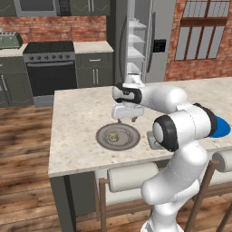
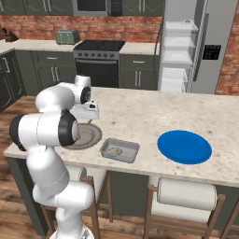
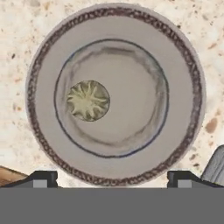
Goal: Place two dumplings into each of the tupperware containers and then place the containers in the fridge.
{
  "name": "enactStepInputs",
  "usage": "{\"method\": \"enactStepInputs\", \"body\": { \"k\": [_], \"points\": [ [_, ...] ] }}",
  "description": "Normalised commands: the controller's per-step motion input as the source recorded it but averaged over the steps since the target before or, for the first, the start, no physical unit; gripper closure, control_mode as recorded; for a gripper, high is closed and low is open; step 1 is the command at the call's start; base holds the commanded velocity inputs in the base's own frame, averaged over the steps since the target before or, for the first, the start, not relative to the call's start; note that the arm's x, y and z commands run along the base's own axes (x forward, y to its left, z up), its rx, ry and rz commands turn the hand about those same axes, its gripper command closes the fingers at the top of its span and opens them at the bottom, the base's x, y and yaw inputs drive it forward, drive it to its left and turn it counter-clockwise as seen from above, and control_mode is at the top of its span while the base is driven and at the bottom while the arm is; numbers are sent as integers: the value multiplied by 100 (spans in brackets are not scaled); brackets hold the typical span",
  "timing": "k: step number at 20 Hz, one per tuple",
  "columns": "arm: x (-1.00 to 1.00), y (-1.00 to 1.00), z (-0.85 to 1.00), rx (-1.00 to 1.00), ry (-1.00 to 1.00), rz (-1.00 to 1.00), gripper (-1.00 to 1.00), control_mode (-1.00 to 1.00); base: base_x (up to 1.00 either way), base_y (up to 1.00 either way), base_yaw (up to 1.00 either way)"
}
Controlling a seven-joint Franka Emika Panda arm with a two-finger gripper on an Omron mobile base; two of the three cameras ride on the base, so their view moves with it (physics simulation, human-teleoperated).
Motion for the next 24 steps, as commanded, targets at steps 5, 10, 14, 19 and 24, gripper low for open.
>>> {"method": "enactStepInputs", "body": {
  "k": [5, 10, 14, 19, 24],
  "points": [
    [4, 89, -28, 0, -1, 16, -100, -100, 0, 0, 0],
    [15, 7, -25, 0, -9, -8, -100, -100, 0, 0, 0],
    [32, 0, -49, 0, -5, -9, -100, -100, 0, 0, 0],
    [15, 0, -61, 0, -1, -3, -100, -100, 0, 0, 0],
    [-10, 0, -7, 0, 0, 0, -100, -100, 0, 0, 0]
  ]
}}
